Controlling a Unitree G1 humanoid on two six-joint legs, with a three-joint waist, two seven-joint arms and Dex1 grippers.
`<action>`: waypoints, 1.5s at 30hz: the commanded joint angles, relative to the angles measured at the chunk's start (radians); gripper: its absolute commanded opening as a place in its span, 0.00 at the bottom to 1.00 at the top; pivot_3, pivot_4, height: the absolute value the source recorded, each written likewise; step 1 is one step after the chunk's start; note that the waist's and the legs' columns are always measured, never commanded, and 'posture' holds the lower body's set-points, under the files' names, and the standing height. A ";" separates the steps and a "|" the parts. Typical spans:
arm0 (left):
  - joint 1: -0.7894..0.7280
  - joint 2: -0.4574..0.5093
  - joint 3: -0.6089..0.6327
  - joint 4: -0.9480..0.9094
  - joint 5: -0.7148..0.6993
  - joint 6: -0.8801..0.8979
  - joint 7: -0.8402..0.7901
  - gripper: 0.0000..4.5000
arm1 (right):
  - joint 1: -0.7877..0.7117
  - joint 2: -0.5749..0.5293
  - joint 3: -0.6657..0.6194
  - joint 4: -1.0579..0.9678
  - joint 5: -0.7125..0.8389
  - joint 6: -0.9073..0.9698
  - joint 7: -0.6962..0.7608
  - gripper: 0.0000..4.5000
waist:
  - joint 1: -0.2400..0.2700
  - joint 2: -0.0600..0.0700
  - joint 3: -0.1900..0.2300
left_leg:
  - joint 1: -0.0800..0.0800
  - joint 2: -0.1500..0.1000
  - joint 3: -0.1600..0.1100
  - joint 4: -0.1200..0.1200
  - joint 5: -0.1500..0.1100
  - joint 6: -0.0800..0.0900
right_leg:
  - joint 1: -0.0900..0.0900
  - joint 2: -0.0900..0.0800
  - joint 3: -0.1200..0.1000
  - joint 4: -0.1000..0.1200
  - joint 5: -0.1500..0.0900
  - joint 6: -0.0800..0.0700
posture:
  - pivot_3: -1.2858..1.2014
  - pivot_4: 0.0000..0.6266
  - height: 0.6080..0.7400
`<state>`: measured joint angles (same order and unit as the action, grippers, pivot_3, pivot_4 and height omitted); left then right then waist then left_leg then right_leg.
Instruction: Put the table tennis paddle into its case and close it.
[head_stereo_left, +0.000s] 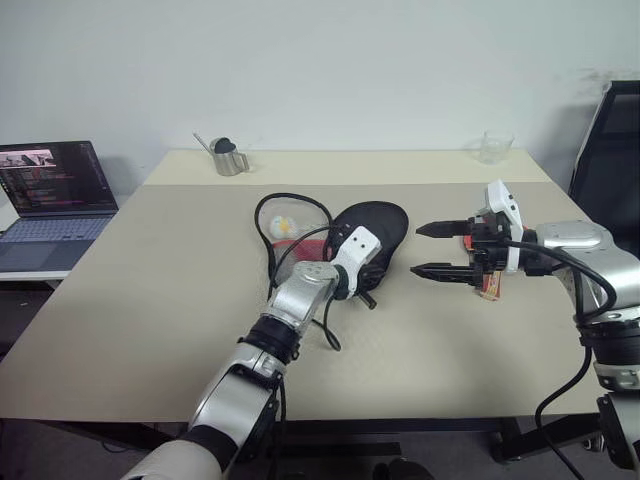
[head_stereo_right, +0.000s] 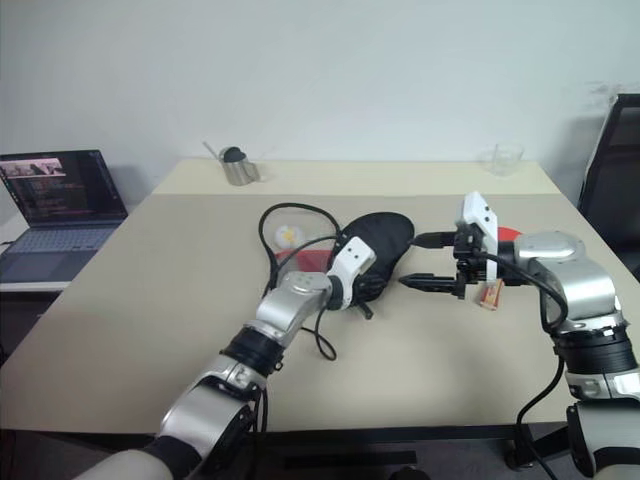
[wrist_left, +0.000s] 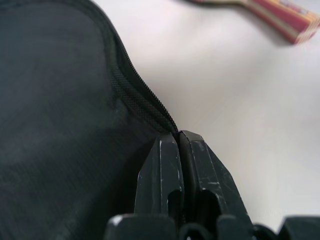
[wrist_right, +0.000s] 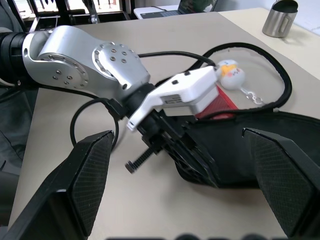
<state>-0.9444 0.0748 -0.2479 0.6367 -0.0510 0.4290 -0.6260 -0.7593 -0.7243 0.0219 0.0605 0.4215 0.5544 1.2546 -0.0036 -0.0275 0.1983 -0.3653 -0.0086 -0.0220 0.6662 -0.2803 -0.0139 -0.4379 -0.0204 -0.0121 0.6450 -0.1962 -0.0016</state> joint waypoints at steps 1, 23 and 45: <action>-0.093 -0.072 0.031 0.107 0.016 -0.058 0.082 0.00 | -0.017 -0.007 -0.022 -0.042 0.022 -0.003 -0.008 1.00 | 0.002 0.000 0.000 | 0.000 0.000 0.000 0.000 0.000 0.000 | 0.000 0.000 0.000 0.000 0.000 0.000 | 0.52 0.24 1.00; -0.324 -0.312 0.162 0.499 0.018 -0.127 0.354 0.00 | -0.001 0.001 -0.020 -0.091 0.053 0.010 -0.048 1.00 | 0.000 -0.001 0.001 | 0.000 -0.001 0.001 0.000 0.000 0.000 | 0.000 0.000 0.000 0.000 -0.002 0.006 | 0.52 0.24 1.00; -0.222 -0.174 0.072 0.189 0.020 -0.030 0.049 0.53 | -0.060 0.023 -0.041 0.028 0.007 -0.035 -0.128 1.00 | -0.005 -0.001 0.001 | 0.001 -0.001 0.002 -0.001 0.000 0.000 | -0.001 0.000 0.001 0.000 -0.002 0.005 | 0.52 0.24 1.00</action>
<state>-1.1657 -0.1139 -0.1660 0.9391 -0.0235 0.3764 -0.5307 -0.8001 -0.6964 0.0140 0.0719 0.4429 0.5353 1.1477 -0.0085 -0.0284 0.1989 -0.3645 -0.0088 -0.0202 0.6654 -0.2805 -0.0138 -0.4386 -0.0204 -0.0106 0.6450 -0.1977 0.0030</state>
